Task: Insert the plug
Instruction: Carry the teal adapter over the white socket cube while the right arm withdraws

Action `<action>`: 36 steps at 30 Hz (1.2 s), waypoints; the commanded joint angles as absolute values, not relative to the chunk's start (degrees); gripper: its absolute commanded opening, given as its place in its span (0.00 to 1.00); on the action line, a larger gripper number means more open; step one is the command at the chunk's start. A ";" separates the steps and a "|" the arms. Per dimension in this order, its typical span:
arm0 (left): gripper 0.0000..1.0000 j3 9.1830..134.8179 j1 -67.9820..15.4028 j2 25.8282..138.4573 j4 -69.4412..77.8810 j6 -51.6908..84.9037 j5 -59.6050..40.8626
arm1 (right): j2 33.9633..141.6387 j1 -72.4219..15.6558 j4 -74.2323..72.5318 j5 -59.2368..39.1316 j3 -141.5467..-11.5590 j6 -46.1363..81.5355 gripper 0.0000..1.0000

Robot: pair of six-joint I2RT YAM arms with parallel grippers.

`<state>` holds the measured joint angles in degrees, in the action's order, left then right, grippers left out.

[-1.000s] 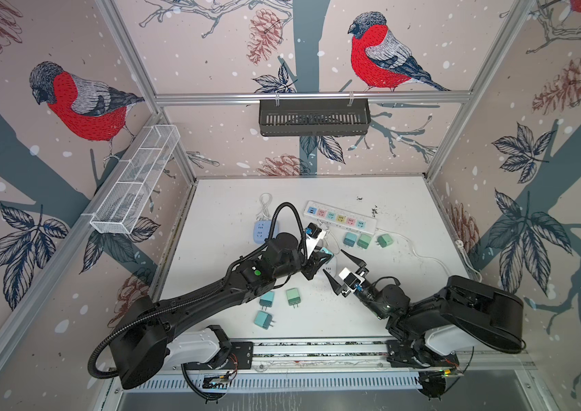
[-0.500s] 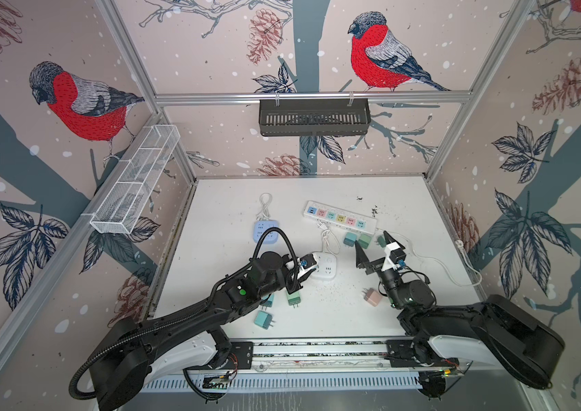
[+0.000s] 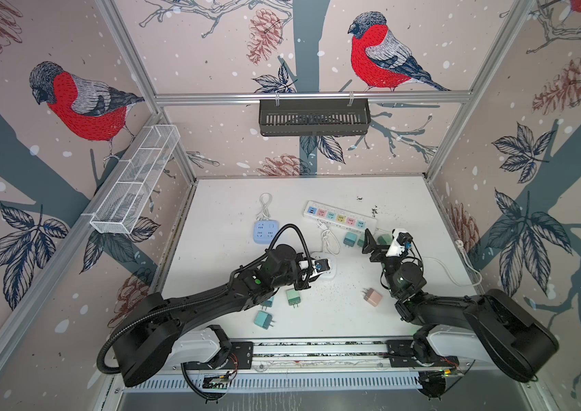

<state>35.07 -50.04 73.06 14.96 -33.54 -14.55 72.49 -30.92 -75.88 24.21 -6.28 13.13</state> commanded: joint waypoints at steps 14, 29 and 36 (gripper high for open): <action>0.00 52.75 -50.01 93.86 4.93 -38.41 -15.76 | 67.18 -24.20 -72.67 20.27 -2.38 20.73 1.00; 0.00 53.43 -48.21 94.84 0.33 -40.95 -16.76 | 66.51 -21.85 -71.06 17.06 -2.37 22.70 1.00; 0.00 53.43 -47.46 95.35 -0.47 -42.87 -20.70 | 66.80 -21.64 -70.58 16.85 -2.71 22.87 1.00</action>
<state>53.17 -47.64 94.94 0.56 -40.53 -17.34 66.74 -21.71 -70.26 17.10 -2.44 22.50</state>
